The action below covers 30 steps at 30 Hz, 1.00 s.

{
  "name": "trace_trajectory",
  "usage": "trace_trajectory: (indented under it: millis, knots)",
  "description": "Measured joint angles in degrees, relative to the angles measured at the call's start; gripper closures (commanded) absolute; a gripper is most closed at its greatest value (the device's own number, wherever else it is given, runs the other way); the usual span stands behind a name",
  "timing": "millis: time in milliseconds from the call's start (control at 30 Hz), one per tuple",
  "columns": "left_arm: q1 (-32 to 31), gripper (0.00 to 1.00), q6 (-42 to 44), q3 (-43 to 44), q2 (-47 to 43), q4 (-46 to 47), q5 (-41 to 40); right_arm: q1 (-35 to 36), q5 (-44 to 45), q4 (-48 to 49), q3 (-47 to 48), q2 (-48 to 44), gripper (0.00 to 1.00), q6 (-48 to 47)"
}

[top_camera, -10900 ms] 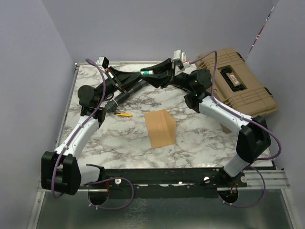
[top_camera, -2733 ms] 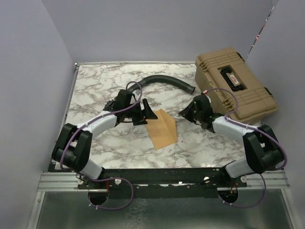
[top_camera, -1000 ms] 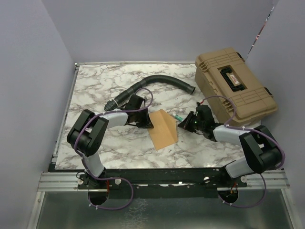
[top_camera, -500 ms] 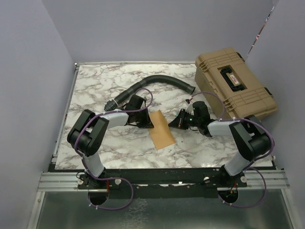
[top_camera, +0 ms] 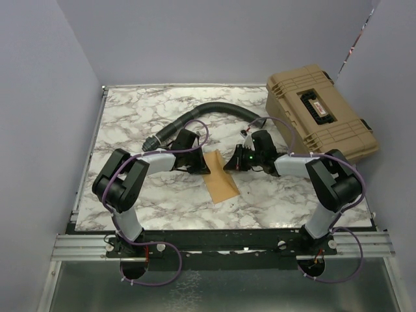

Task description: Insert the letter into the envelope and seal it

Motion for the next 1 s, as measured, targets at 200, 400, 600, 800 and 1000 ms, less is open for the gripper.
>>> trace_trajectory:
  millis: [200, 400, 600, 800, 1000]
  knots:
    - [0.0, 1.0, 0.0, 0.0, 0.1, 0.2, 0.1, 2.7, 3.2, -4.5, 2.4, 0.7, 0.82, -3.3]
    - [0.0, 1.0, 0.0, 0.0, 0.1, 0.3, 0.1, 5.0, 7.9, -8.7, 3.3, 0.7, 0.74, -5.6]
    - [0.0, 1.0, 0.0, 0.0, 0.1, 0.3, 0.2, 7.4, 13.4, -12.4, 5.5, 0.7, 0.73, -7.5]
    - [0.0, 1.0, 0.2, 0.7, 0.1, -0.6, 0.7, 11.0, 20.5, -15.1, 7.4, 0.8, 0.72, -10.3]
    - [0.1, 1.0, 0.5, 3.1, 0.2, -2.2, 2.5, 13.3, 25.5, -14.6, 7.4, 0.7, 0.68, -13.5]
